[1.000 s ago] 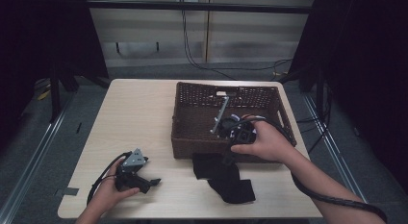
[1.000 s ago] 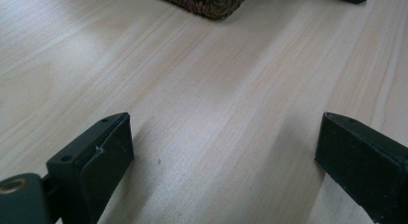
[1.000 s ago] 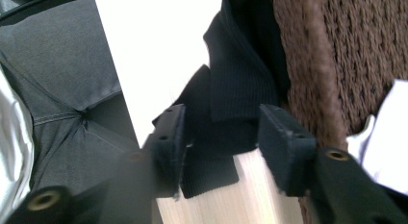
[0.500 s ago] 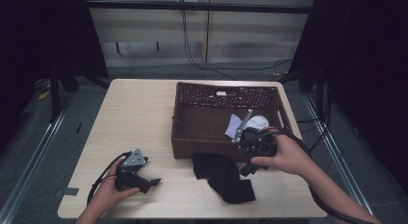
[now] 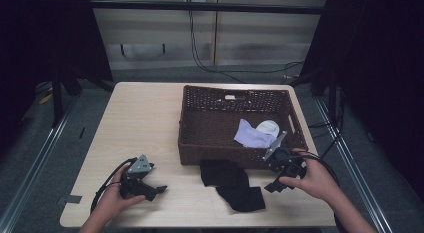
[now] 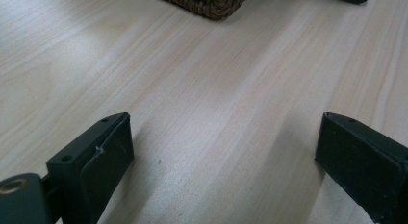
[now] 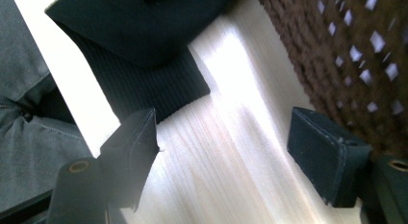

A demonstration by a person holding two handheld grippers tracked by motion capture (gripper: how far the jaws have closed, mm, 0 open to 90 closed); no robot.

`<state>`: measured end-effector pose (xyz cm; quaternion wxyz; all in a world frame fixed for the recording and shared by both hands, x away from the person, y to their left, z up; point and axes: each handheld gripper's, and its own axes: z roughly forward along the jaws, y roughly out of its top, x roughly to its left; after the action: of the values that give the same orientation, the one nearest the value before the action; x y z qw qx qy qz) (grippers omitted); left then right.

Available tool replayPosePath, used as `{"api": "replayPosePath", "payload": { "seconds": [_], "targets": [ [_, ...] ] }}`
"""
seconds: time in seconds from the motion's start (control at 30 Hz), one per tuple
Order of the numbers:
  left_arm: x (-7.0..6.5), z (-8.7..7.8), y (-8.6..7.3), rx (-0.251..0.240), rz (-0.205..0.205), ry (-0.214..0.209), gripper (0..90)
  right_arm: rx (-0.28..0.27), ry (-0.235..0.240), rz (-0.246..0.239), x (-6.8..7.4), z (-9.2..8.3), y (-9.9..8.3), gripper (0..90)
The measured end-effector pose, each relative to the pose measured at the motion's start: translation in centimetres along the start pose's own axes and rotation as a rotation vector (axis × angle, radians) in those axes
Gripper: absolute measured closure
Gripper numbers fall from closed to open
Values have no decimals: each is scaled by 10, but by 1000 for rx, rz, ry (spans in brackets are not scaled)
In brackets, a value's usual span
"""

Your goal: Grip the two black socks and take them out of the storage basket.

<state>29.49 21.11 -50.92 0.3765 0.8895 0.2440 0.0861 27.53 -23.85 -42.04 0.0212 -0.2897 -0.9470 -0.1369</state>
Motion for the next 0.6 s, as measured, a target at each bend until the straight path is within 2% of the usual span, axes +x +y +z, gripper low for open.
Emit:
{"api": "replayPosePath", "payload": {
  "seconds": [0.07,0.13,0.17,0.2,0.33,0.6],
  "targets": [
    [0,0,0,-1,-1,0,55,-31,7,11,-3,7,-11,259],
    [0,0,0,-1,-4,0,55,-53,-17,33,-5,15,-24,257],
    [0,0,0,-1,-4,0,55,-53,-17,33,-5,15,-24,257],
    [0,0,0,-1,-4,0,55,-78,-5,59,-5,17,-30,251],
    [0,0,0,-1,-4,1,55,-149,-31,60,-8,25,-46,245],
    [0,0,0,-4,-5,-1,55,-236,-60,87,-10,38,-72,212]
  ]
}}
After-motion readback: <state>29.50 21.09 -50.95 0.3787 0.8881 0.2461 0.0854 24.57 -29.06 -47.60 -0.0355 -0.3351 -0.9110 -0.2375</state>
